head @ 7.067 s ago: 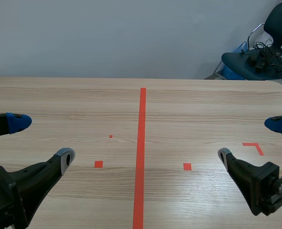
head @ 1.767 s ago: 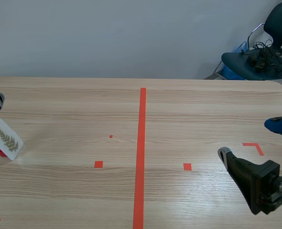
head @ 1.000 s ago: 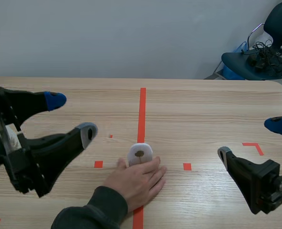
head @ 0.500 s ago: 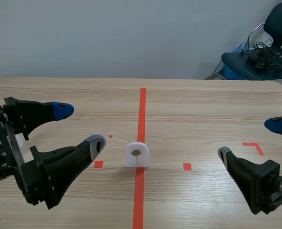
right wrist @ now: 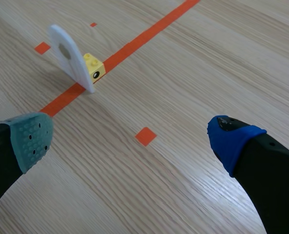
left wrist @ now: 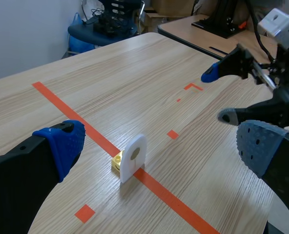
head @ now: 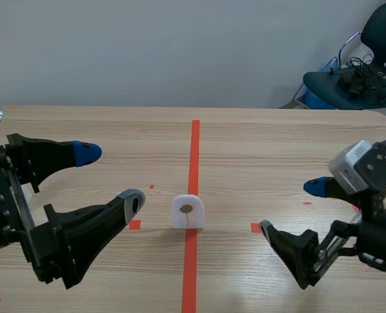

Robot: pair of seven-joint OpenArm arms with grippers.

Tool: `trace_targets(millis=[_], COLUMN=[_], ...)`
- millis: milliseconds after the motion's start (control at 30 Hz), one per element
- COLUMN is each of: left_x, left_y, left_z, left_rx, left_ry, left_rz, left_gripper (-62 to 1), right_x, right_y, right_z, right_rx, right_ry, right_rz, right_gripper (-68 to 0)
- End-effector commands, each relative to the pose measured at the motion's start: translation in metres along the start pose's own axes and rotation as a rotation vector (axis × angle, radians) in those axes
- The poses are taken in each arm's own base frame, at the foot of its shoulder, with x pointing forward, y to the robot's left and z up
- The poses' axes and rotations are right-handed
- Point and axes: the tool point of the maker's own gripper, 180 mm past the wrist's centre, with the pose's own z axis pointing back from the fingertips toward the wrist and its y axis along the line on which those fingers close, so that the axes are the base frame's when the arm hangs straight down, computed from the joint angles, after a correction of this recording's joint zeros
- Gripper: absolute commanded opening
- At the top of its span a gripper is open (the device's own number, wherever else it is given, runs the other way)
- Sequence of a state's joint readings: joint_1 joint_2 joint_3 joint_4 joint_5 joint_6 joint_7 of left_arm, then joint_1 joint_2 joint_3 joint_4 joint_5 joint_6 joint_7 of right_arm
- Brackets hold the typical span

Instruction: Do the leaf sorting experiment

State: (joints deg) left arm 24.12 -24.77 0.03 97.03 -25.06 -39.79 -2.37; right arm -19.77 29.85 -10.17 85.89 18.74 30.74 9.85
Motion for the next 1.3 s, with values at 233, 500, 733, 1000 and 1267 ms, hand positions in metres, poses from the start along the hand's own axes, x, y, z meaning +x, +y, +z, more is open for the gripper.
trace_targets(millis=[233,500,733,1000,1267], left_x=[0.007,0.008,0.009,0.009,0.009], left_y=[0.003,0.008,0.01,0.01,0.01], left_z=[0.001,0.003,0.004,0.004,0.004], left_rx=[0.006,0.022,0.028,0.028,0.028], left_ry=[-0.025,-0.026,-0.026,-0.027,-0.026], left_rz=[-0.006,-0.017,-0.02,-0.02,-0.021], left_gripper=[1.4,1.4,1.4,1.4,1.4], right_x=[0.022,0.013,0.003,-0.002,0.018], right_y=[0.026,0.066,0.084,0.079,0.075], right_z=[-0.065,-0.119,-0.13,-0.128,-0.123], right_rx=[0.09,0.111,0.105,0.08,0.08], right_ry=[-0.156,-0.135,-0.11,-0.097,-0.171], right_rz=[0.067,0.076,0.086,0.092,0.118], right_gripper=[0.4,0.4,-23.9,-51.5,-63.4])
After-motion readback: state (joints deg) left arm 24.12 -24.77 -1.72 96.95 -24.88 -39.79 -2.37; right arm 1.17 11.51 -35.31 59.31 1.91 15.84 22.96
